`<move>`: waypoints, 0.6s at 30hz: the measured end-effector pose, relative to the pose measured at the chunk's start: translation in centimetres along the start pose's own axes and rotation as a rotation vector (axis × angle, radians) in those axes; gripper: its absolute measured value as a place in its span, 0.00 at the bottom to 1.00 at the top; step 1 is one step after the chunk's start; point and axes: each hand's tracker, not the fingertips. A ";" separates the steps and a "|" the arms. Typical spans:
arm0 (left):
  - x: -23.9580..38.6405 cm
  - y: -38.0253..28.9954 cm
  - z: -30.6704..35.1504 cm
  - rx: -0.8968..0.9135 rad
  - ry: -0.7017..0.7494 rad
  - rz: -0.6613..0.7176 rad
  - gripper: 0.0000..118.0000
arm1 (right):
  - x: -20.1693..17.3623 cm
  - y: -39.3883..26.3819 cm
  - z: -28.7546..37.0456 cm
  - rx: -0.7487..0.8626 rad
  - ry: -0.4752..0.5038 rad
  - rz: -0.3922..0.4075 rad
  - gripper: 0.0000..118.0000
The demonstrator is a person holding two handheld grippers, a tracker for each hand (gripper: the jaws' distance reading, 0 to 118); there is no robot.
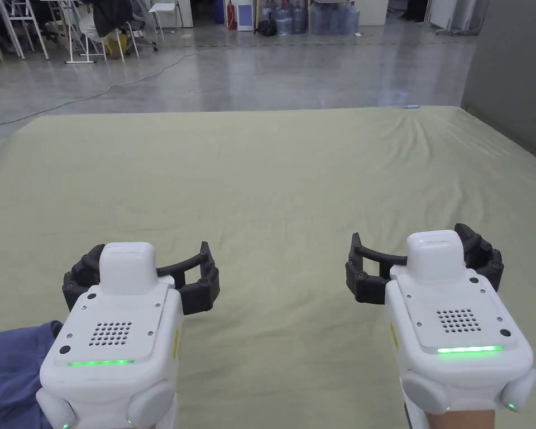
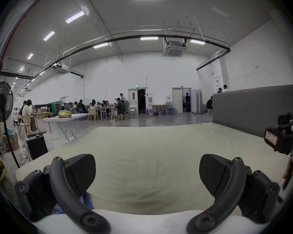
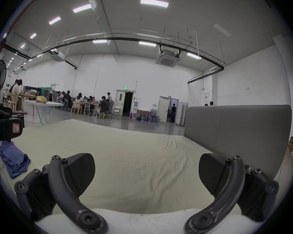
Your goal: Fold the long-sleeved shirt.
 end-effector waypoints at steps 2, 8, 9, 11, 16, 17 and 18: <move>-0.1 0.0 -0.1 -0.008 0.003 0.003 1.00 | 0.0 0.0 0.0 0.000 -0.005 -0.002 1.00; -0.2 -0.1 0.0 -0.004 -0.001 0.000 1.00 | -0.2 0.1 0.0 0.000 -0.004 -0.004 1.00; -0.2 -0.1 0.1 -0.002 -0.005 -0.002 1.00 | -0.2 0.1 -0.1 -0.002 -0.004 -0.002 1.00; -0.1 0.0 0.1 0.003 -0.015 -0.002 1.00 | -0.2 0.1 -0.1 -0.003 -0.005 -0.001 1.00; -0.3 0.0 0.6 0.023 -0.061 0.059 1.00 | -0.2 0.1 -0.2 -0.004 -0.008 0.000 1.00; -0.1 0.1 0.7 0.033 -0.059 0.058 1.00 | -0.1 0.1 -0.2 -0.005 -0.007 0.001 1.00; 0.1 0.2 0.9 0.043 -0.051 0.052 1.00 | -0.1 0.1 -0.2 -0.006 -0.008 0.001 1.00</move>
